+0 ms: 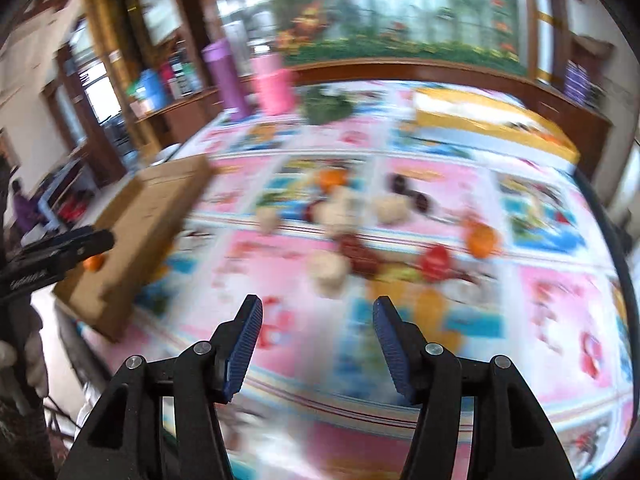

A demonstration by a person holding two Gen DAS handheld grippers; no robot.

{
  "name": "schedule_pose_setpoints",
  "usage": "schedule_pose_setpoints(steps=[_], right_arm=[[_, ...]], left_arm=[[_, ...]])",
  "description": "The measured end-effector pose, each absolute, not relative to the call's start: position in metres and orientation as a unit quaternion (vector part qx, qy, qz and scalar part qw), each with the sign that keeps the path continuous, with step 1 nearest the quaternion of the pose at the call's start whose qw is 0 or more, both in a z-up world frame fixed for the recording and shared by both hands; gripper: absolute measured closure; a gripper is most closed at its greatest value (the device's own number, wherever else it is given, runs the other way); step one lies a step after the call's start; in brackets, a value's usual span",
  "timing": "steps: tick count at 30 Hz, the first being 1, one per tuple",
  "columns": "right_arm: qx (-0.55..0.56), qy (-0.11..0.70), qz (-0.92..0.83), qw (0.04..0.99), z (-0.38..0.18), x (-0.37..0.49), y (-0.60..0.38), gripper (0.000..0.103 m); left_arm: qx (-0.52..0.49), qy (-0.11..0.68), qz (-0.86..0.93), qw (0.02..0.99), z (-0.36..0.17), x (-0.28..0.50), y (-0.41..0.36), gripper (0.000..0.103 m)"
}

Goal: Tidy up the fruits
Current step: 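Grasp a beige round cake with the left tool while the right tool grasps a mandarin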

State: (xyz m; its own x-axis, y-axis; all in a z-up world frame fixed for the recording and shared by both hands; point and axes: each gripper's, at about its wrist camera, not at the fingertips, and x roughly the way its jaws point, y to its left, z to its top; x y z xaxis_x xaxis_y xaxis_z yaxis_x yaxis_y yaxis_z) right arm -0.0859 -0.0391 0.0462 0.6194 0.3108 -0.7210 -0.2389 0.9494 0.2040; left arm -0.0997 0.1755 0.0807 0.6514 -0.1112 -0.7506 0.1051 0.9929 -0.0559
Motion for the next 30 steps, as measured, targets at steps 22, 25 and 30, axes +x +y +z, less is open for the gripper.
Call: schedule_pose_setpoints(steps=[22, 25, 30], right_arm=[[0.101, 0.432, 0.03, 0.896, 0.006, 0.025, -0.137, 0.047], [0.09, 0.435, 0.024, 0.896, 0.001, 0.027, -0.13, 0.053], [0.073, 0.437, 0.023, 0.896, 0.002, 0.028, -0.119, 0.07]], left_arm=[[0.006, 0.462, -0.094, 0.882, 0.011, 0.006, 0.1, 0.034], [0.024, 0.45, -0.091, 0.888, 0.01, 0.004, 0.094, 0.044], [0.051, 0.441, -0.1, 0.89, 0.012, 0.0, 0.086, 0.076]])
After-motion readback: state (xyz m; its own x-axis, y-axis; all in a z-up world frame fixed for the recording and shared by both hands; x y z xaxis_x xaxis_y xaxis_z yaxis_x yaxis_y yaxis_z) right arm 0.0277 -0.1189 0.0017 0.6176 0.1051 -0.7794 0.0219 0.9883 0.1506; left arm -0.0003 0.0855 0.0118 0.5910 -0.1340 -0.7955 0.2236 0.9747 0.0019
